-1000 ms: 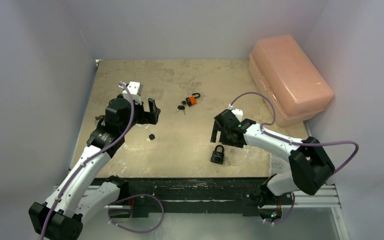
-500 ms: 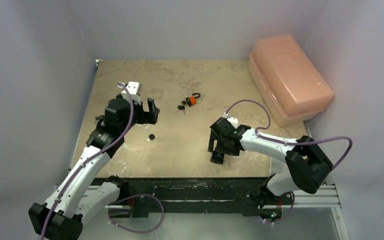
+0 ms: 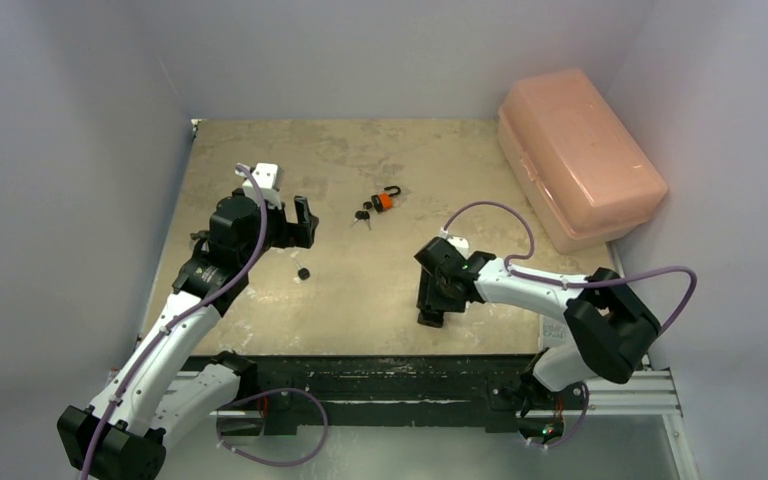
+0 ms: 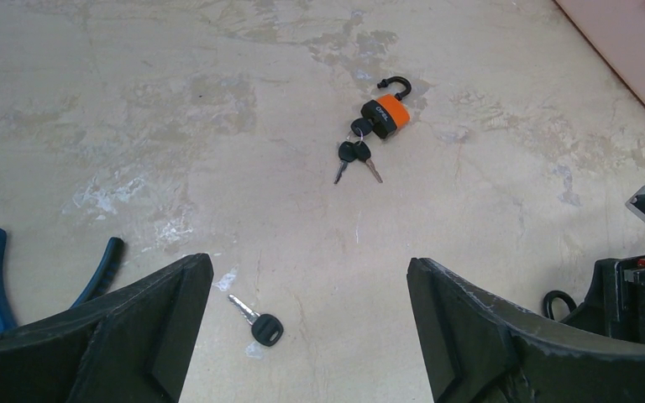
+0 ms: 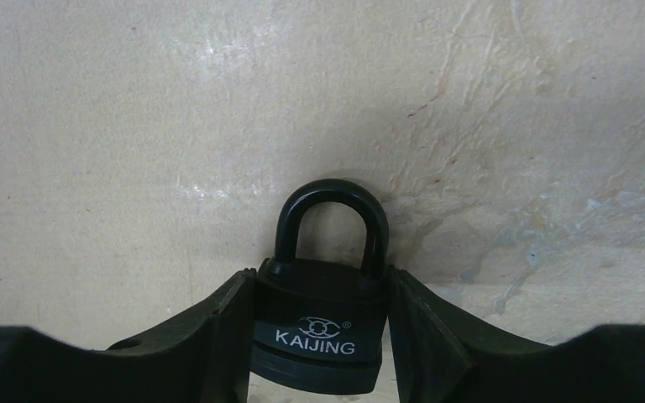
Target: Unlock with the key
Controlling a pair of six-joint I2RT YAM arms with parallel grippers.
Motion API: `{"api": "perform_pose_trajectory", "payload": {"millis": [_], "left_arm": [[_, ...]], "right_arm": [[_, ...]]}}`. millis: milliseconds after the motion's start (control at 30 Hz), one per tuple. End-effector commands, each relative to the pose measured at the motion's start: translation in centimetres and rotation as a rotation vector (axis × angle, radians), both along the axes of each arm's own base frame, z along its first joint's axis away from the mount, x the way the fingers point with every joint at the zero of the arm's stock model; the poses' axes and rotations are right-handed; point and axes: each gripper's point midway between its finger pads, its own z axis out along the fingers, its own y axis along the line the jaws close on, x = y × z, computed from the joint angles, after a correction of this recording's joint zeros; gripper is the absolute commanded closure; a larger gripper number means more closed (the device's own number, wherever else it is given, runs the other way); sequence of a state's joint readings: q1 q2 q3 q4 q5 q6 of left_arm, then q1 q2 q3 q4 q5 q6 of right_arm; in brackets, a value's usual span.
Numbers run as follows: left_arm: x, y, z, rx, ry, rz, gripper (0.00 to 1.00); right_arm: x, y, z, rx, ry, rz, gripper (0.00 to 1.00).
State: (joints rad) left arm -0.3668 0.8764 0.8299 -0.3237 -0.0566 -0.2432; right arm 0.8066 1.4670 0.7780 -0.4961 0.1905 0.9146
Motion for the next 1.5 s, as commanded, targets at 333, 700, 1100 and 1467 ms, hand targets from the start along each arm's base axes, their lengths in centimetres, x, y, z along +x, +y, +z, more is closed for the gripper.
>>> {"api": "perform_pose_trajectory", "payload": {"millis": [333,700,1100,1467], "left_arm": [[0.2,0.1,3.3,-0.036,-0.084,0.001,0.07],[-0.2,-0.6,3.9,-0.052,-0.114,-0.043,0.07],[-0.1,-0.5,3.8,-0.048,-0.110,-0.042,0.08],[-0.1,-0.5,3.7,-0.045,-0.107,-0.041,0.08]], "right_arm": [[6.6,10.7,10.7,0.493,-0.259,0.130,1.00],[9.1,13.8,13.1,1.069,-0.298,0.234,1.00],[14.7,9.1,4.0,0.325,-0.235,0.148,1.00],[15.2,8.4,1.0,0.048,-0.173,0.243,0.89]]}}
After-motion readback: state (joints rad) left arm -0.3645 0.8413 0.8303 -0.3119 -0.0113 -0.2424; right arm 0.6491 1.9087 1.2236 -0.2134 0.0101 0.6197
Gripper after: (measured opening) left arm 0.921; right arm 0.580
